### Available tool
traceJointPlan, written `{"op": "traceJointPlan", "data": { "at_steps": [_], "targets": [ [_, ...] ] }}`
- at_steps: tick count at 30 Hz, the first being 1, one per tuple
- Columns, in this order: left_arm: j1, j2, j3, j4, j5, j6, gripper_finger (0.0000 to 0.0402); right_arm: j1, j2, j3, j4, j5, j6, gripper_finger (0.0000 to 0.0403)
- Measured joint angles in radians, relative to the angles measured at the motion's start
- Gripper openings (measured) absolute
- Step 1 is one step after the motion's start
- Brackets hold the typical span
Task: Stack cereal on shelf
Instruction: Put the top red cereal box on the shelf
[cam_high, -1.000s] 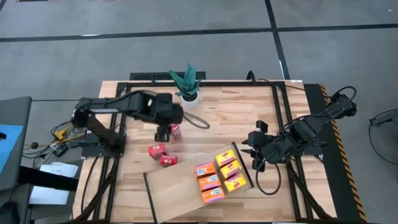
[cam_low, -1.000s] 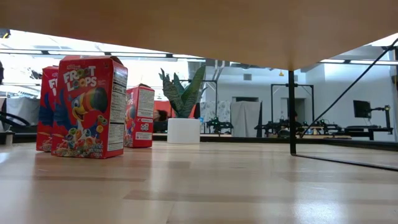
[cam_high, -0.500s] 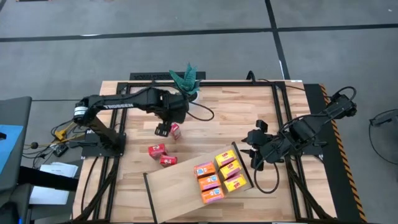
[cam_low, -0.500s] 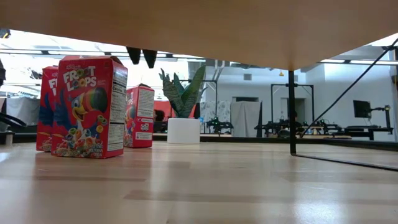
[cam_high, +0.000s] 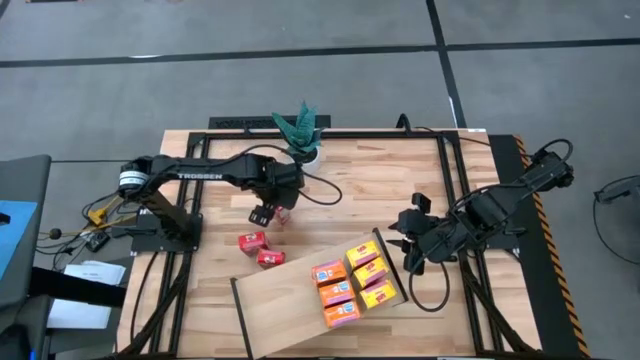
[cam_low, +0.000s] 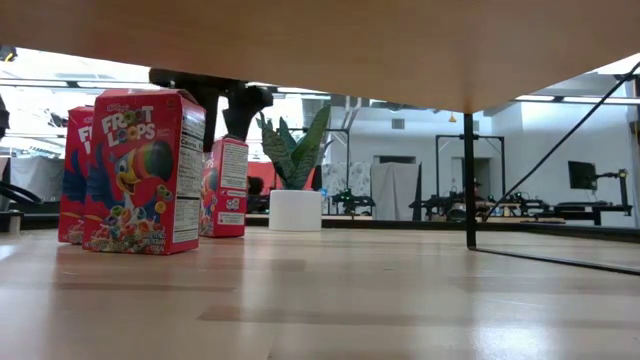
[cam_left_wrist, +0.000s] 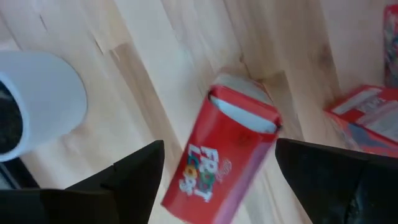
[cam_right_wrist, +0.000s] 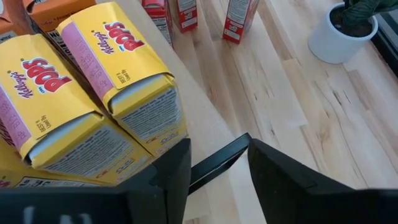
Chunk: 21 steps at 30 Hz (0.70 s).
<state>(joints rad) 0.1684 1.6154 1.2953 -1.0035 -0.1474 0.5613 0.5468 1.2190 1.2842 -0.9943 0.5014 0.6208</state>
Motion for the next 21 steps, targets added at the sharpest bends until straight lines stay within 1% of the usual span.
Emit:
{"op": "traceJointPlan", "data": {
  "at_steps": [4, 7, 10, 15, 21],
  "targets": [
    [0.013, 0.000, -0.021, 0.009, 0.011, -0.001, 0.0297, 0.000, 0.000, 0.000, 0.000, 0.000, 0.000, 0.0180],
    [0.013, 0.000, -0.022, 0.008, 0.011, -0.001, 0.0287, 0.000, 0.000, 0.000, 0.000, 0.000, 0.000, 0.0177],
    [0.013, 0.000, -0.022, 0.007, 0.011, 0.000, 0.0265, 0.000, 0.000, 0.000, 0.000, 0.000, 0.000, 0.0175],
    [0.013, 0.000, -0.022, 0.009, 0.003, -0.006, 0.0217, 0.000, 0.000, 0.000, 0.000, 0.000, 0.000, 0.0169],
    [0.013, 0.000, -0.019, -0.009, -0.024, -0.065, 0.0177, 0.000, 0.000, 0.000, 0.000, 0.000, 0.000, 0.0163]
  ]
}}
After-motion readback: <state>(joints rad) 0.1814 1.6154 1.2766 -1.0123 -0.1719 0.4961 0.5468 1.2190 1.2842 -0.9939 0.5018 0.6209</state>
